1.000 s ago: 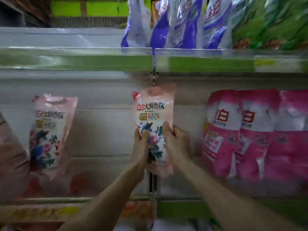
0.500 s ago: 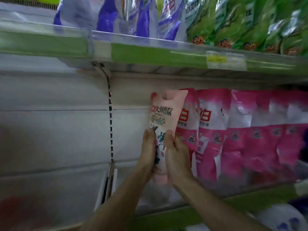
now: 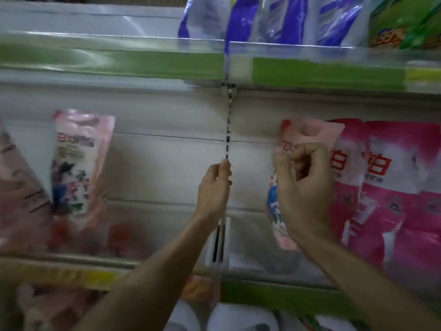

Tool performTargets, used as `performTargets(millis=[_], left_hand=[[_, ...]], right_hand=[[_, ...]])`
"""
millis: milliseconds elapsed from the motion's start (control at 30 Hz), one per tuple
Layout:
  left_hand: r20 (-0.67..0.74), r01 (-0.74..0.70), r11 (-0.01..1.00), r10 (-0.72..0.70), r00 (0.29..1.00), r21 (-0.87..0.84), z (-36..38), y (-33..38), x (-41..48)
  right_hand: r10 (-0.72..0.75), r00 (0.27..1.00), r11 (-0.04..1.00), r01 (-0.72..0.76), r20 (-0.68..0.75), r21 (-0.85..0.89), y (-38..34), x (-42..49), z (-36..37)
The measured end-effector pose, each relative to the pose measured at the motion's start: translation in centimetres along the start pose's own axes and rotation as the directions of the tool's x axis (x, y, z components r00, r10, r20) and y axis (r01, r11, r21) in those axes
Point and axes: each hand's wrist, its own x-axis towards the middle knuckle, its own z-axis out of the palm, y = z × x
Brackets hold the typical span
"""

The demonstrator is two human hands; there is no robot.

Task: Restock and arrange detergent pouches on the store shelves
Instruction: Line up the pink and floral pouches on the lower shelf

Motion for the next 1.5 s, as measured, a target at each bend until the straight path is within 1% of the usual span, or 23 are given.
performTargets(millis=[67, 133, 267, 333, 367, 433, 500, 533, 600, 667, 700, 767, 800, 833, 867, 933, 1033, 1100, 1233, 1367, 1433, 1500], left_hand=[[-0.093, -0.014, 1.000, 0.016, 0.996, 0.028, -3.9, 0.8, -0.1], [-0.170, -0.038, 0.996, 0.051, 0.984, 0.078, -8.3, 1.2, -0.1], [-0.346, -0.094, 0.955, 0.192, 0.918, 0.280, -17.5, 1.3, 0.5], [-0.383, -0.118, 0.932, 0.253, 0.888, 0.342, -21.9, 1.3, 1.1], [-0.384, -0.115, 0.922, 0.264, 0.885, 0.369, -23.7, 1.2, 1.7], [-0.387, -0.066, 0.904, 0.246, 0.889, 0.421, -26.4, 1.0, 3.4], [-0.422, 0.024, 0.891, 0.191, 0.886, 0.453, -28.1, 0.8, 5.4], [-0.439, 0.091, 0.888, 0.132, 0.889, 0.450, -28.8, 0.6, 6.5], [-0.449, 0.204, 0.886, 0.005, 0.893, 0.416, -30.0, 0.3, 8.8], [-0.460, 0.257, 0.906, -0.079, 0.884, 0.338, -31.0, 0.4, 11.1], [-0.470, 0.274, 0.923, -0.122, 0.874, 0.272, -31.3, 0.6, 12.0], [-0.454, 0.293, 0.944, -0.197, 0.869, 0.150, -31.6, 0.8, 13.6], [-0.430, 0.293, 0.949, -0.218, 0.876, 0.116, -31.6, 0.8, 14.2], [-0.412, 0.293, 0.951, -0.229, 0.882, 0.098, -31.5, 0.6, 14.6], [-0.409, 0.290, 0.952, -0.229, 0.883, 0.094, -31.4, 0.5, 14.9], [-0.440, 0.278, 0.956, -0.209, 0.874, 0.098, -31.3, 0.2, 15.1], [-0.461, 0.239, 0.967, -0.171, 0.871, 0.092, -31.3, 0.2, 15.1], [-0.447, 0.240, 0.968, -0.186, 0.875, 0.067, -31.1, 0.4, 14.7], [-0.366, 0.217, 0.973, -0.229, 0.902, -0.074, -29.1, 0.9, 12.4], [-0.326, 0.149, 0.977, -0.193, 0.926, -0.154, -24.6, 1.7, 9.6], [-0.291, 0.134, 0.981, -0.170, 0.941, -0.141, -21.3, 2.7, 7.9], [-0.272, 0.149, 0.981, -0.179, 0.946, -0.126, -18.0, 3.8, 6.3]], right_hand=[[0.067, 0.979, 0.997, -0.073, 0.190, 0.028, -1.0, -1.0, 2.6], [0.132, 0.939, 0.989, -0.148, 0.318, 0.026, -1.5, -2.1, 5.4], [0.297, 0.831, 0.948, -0.315, 0.470, -0.042, -1.3, -4.1, 10.7], [0.378, 0.749, 0.915, -0.390, 0.543, -0.099, -0.8, -5.2, 13.4], [0.411, 0.699, 0.900, -0.414, 0.585, -0.137, -0.6, -5.8, 14.9], [0.465, 0.602, 0.872, -0.437, 0.649, -0.219, 0.1, -7.2, 18.1], [0.498, 0.546, 0.851, -0.459, 0.674, -0.257, 0.7, -8.5, 21.5], [0.510, 0.522, 0.839, -0.478, 0.684, -0.261, 0.9, -9.1, 23.1], [0.508, 0.474, 0.828, -0.498, 0.719, -0.257, 1.2, -10.1, 26.2], [0.486, 0.421, 0.806, -0.555, 0.766, -0.206, 1.0, -10.8, 28.8], [0.448, 0.424, 0.798, -0.586, 0.787, -0.139, 1.0, -11.2, 30.0], [0.353, 0.507, 0.835, -0.550, 0.786, -0.020, 1.3, -12.0, 32.4], [0.329, 0.541, 0.848, -0.531, 0.774, 0.011, 1.4, -12.5, 33.2], [0.333, 0.555, 0.835, -0.549, 0.762, 0.035, 1.5, -12.9, 33.8], [0.359, 0.553, 0.800, -0.597, 0.752, 0.058, 1.5, -13.1, 34.1], [0.407, 0.547, 0.737, -0.670, 0.731, 0.091, 2.0, -13.6, 34.5], [0.463, 0.569, 0.722, -0.687, 0.679, 0.083, 2.3, -13.6, 34.5], [0.501, 0.587, 0.721, -0.689, 0.636, 0.068, 2.4, -13.2, 33.7], [0.506, 0.578, 0.722, -0.690, 0.640, 0.052, 2.4, -11.7, 29.5], [0.500, 0.596, 0.757, -0.654, 0.628, 0.018, 2.0, -9.7, 23.2], [0.500, 0.617, 0.772, -0.635, 0.608, 0.009, 1.9, -8.8, 19.4], [0.504, 0.644, 0.796, -0.605, 0.576, -0.021, 1.9, -8.0, 15.7]])
